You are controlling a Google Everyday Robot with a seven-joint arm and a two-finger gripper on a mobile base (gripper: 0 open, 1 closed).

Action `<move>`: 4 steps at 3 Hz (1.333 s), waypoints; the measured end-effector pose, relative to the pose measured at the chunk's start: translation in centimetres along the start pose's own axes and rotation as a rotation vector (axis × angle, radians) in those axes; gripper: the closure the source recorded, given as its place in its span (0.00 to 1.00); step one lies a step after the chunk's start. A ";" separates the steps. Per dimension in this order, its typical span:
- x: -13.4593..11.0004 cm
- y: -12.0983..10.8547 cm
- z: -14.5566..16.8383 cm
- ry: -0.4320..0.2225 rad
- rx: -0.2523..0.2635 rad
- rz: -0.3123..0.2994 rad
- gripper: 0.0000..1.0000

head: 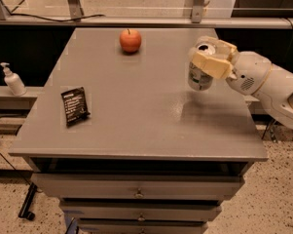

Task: Place 7up can upright

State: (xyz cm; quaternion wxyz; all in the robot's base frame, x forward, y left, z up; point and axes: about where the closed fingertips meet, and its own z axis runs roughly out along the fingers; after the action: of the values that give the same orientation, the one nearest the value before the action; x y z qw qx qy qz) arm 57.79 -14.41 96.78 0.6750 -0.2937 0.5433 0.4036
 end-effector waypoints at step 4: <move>5.2 0.3 -2.3 0.112 -0.043 0.104 0.82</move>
Offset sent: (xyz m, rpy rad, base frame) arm -0.0120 -0.0171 -0.0627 -0.0838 0.0953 0.0562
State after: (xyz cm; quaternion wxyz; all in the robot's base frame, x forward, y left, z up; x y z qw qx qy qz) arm 56.78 -15.04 91.23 0.6154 -0.3017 0.5859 0.4324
